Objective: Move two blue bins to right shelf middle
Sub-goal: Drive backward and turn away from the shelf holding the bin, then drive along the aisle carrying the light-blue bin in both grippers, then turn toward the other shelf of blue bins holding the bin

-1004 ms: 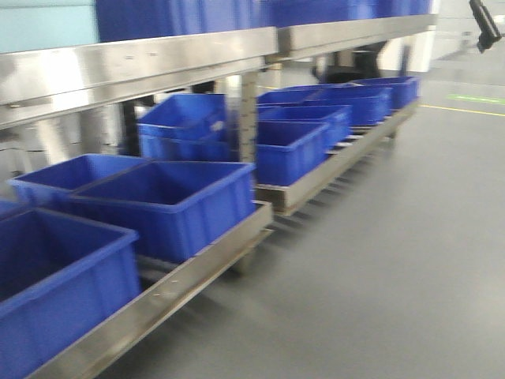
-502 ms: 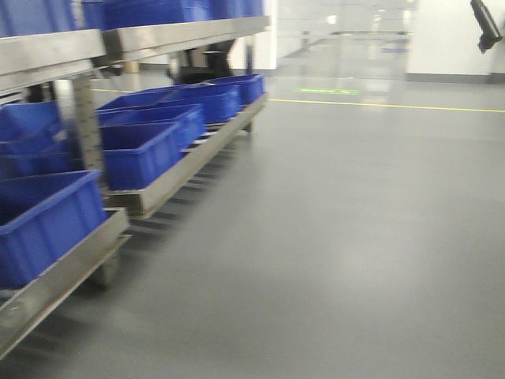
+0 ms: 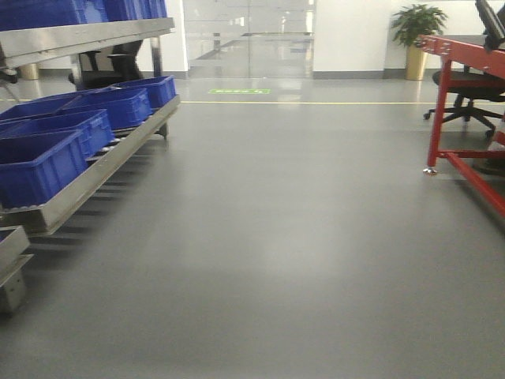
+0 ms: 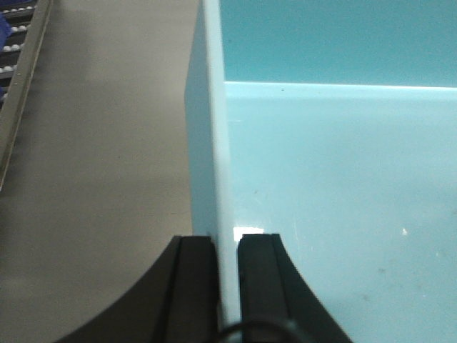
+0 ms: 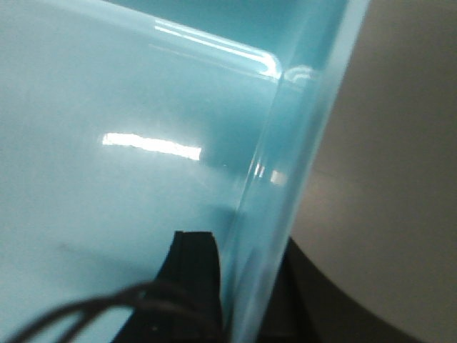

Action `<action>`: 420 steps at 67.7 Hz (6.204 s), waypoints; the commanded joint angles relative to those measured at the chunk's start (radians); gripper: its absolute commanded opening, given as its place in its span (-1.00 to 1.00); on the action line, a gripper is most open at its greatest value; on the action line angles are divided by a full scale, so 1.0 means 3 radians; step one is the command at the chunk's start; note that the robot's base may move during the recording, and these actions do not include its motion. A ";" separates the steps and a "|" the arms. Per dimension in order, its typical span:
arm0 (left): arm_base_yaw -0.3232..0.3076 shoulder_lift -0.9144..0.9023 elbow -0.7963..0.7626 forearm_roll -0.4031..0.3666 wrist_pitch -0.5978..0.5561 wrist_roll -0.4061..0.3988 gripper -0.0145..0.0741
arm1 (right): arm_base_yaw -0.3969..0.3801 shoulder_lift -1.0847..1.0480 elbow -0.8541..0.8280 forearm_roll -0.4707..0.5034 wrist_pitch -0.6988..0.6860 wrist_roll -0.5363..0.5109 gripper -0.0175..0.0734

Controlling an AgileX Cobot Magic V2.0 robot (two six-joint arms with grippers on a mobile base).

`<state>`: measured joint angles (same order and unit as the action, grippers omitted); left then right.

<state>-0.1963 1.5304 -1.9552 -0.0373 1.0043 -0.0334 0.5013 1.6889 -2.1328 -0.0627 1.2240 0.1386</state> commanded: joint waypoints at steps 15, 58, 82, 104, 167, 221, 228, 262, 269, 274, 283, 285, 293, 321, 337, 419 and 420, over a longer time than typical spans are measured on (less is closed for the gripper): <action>-0.0051 -0.0030 -0.0045 -0.0283 -0.0243 0.0000 -0.92 | 0.0022 -0.0022 -0.0028 0.0209 -0.0145 -0.0103 -0.95; -0.0051 -0.0030 -0.0045 -0.0283 -0.0243 0.0000 -0.92 | 0.0022 -0.0022 -0.0028 0.0209 -0.0145 -0.0103 -0.95; -0.0051 -0.0030 -0.0045 -0.0269 -0.0242 0.0000 -0.92 | 0.0022 -0.0022 -0.0028 0.0209 -0.0145 -0.0103 -0.95; -0.0051 -0.0030 -0.0045 -0.0269 -0.0242 0.0000 -0.92 | 0.0022 -0.0022 -0.0028 0.0209 -0.0145 -0.0103 -0.95; -0.0051 -0.0030 -0.0045 -0.0267 -0.0242 0.0000 -0.92 | 0.0022 -0.0022 -0.0028 0.0209 -0.0145 -0.0103 -0.95; -0.0051 -0.0030 -0.0045 -0.0268 -0.0262 0.0000 -0.92 | 0.0022 -0.0022 -0.0028 0.0209 -0.0145 -0.0103 -0.95; -0.0051 -0.0030 -0.0045 -0.0268 -0.0262 0.0000 -0.92 | 0.0022 -0.0014 -0.0028 0.0209 -0.0145 -0.0103 -0.95; -0.0051 -0.0023 -0.0045 -0.0268 -0.0268 0.0000 -0.92 | 0.0022 0.0047 -0.0028 0.0209 -0.0152 -0.0103 -0.95; -0.0051 -0.0023 -0.0045 -0.0268 -0.0268 0.0000 -0.92 | 0.0022 0.0047 -0.0028 0.0209 -0.0152 -0.0103 -0.95; -0.0051 -0.0023 -0.0045 -0.0268 -0.0268 0.0000 -0.92 | 0.0022 0.0047 -0.0028 0.0209 -0.0152 -0.0103 -0.95; -0.0051 -0.0023 -0.0045 -0.0268 -0.0268 0.0000 -0.92 | 0.0022 0.0047 -0.0028 0.0209 -0.0152 -0.0103 -0.95; -0.0051 -0.0023 -0.0045 -0.0268 -0.0268 0.0000 -0.92 | 0.0022 0.0047 -0.0028 0.0209 -0.0152 -0.0103 -0.95; -0.0051 -0.0023 -0.0045 -0.0268 -0.0268 0.0000 -0.92 | 0.0022 0.0047 -0.0028 0.0209 -0.0152 -0.0103 -0.95; -0.0051 -0.0023 -0.0045 -0.0268 -0.0268 0.0000 -0.92 | 0.0022 0.0047 -0.0028 0.0209 -0.0152 -0.0103 -0.95; -0.0051 -0.0023 -0.0045 -0.0268 -0.0268 0.0000 -0.92 | 0.0022 0.0047 -0.0028 0.0209 -0.0159 -0.0103 -0.95; -0.0051 -0.0023 -0.0045 -0.0268 -0.0268 0.0000 -0.92 | 0.0022 0.0047 -0.0028 0.0209 -0.0166 -0.0103 -0.95; -0.0051 -0.0023 -0.0045 -0.0268 -0.0268 0.0000 -0.92 | 0.0022 0.0047 -0.0028 0.0209 -0.0166 -0.0103 -0.95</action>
<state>-0.1963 1.5349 -1.9552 -0.0219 0.9888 -0.0294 0.5013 1.7080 -2.1328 -0.0532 1.2231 0.1405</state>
